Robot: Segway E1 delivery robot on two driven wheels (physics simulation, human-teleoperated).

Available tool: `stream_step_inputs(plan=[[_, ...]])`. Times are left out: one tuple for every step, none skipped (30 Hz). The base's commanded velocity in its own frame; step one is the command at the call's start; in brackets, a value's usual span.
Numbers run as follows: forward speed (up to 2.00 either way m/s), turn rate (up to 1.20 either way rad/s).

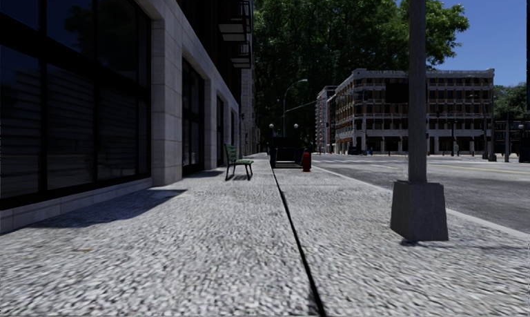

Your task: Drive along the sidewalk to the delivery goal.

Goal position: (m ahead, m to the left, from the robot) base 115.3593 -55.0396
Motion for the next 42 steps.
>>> stream_step_inputs(plan=[[2.00,0.00],[2.00,0.00],[2.00,0.00],[2.00,0.00],[2.00,0.00],[2.00,0.00],[2.00,0.00],[2.00,0.00],[2.00,0.00],[2.00,0.00],[2.00,0.00],[2.00,0.00],[2.00,0.00],[2.00,0.00],[2.00,0.00],[2.00,0.00],[2.00,-0.03],[2.00,-0.07],[2.00,-0.15],[2.00,-0.15],[2.00,-0.20],[2.00,-0.21],[2.00,-0.21],[2.00,-0.21],[2.00,-0.21],[2.00,-0.22],[2.00,-0.22],[2.00,-0.23],[2.00,-0.23],[2.00,-0.26],[2.00,-0.26],[2.00,-0.27],[2.00,-0.27],[2.00,-0.27],[2.00,-0.27],[2.00,-0.27],[2.00,-0.27],[2.00,-0.27],[2.00,-0.27],[2.00,-0.27],[2.00,-0.27],[2.00,-0.27]])
